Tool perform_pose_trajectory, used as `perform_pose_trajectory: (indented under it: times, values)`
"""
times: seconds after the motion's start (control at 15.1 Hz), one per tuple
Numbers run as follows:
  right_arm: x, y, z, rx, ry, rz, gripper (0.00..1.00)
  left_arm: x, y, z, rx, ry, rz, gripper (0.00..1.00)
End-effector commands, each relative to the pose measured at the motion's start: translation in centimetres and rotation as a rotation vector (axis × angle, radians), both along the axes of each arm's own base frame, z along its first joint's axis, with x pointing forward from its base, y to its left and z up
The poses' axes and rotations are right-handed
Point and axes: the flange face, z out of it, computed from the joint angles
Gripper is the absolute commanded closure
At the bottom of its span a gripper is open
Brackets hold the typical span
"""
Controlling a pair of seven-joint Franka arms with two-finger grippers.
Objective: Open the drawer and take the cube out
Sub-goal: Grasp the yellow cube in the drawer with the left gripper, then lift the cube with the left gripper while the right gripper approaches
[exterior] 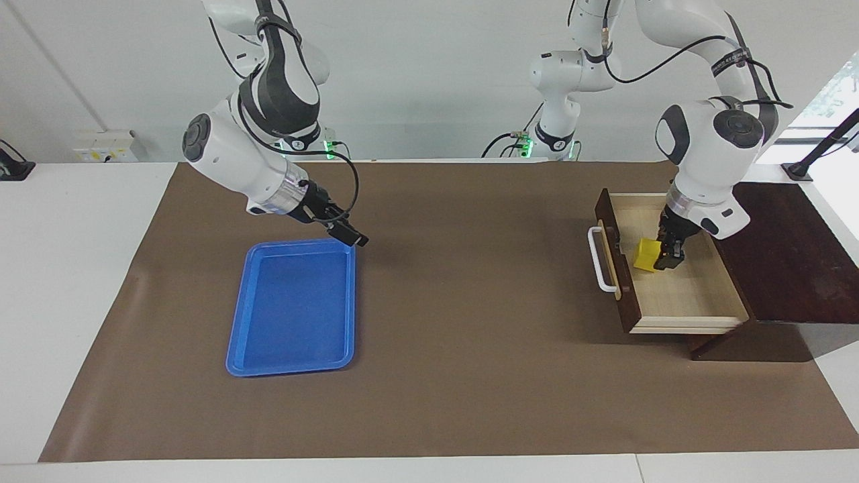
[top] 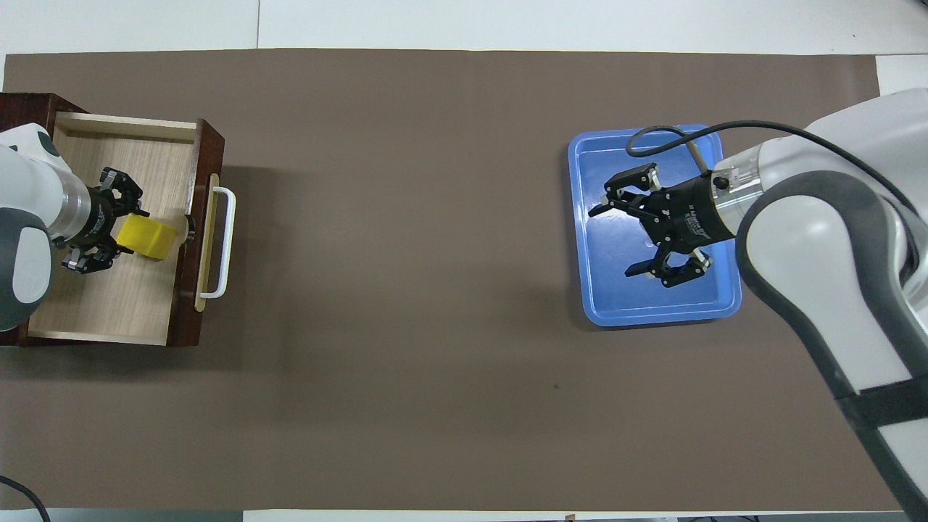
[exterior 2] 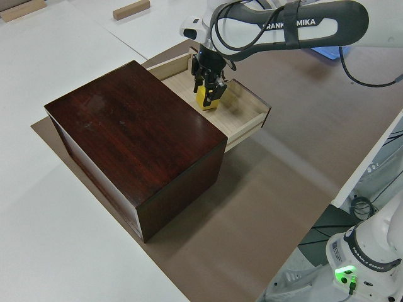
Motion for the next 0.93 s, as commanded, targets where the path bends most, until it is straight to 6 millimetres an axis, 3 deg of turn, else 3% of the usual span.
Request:
perform_pose_trajectory:
  times: [0.0,0.2,0.46,0.6,0.86]
  values:
    - [-1.2,2.5,-0.6,0.027,0.031,-0.11,0.0,1.1,-0.5,3.5,-0.01,0.005,0.018,1.0]
    - [-2.0,5.1,-1.1,0.047,0.046,-0.21,0.0,1.6,-1.5,8.4,-0.039,-0.008,0.023,1.0]
    - [-2.9,6.6,-2.2,0.104,0.101,-0.241,0.0,0.3,-5.3,9.7,-0.098,0.041,0.119,1.0]
    - [-2.8,6.8,-2.6,0.169,0.148,-0.292,0.0,-0.9,-9.9,9.2,-0.111,0.047,0.234,1.0]
    - [-2.9,9.4,-4.5,0.161,0.166,-0.28,0.0,-4.0,-19.7,9.0,-0.146,0.032,0.443,1.0]
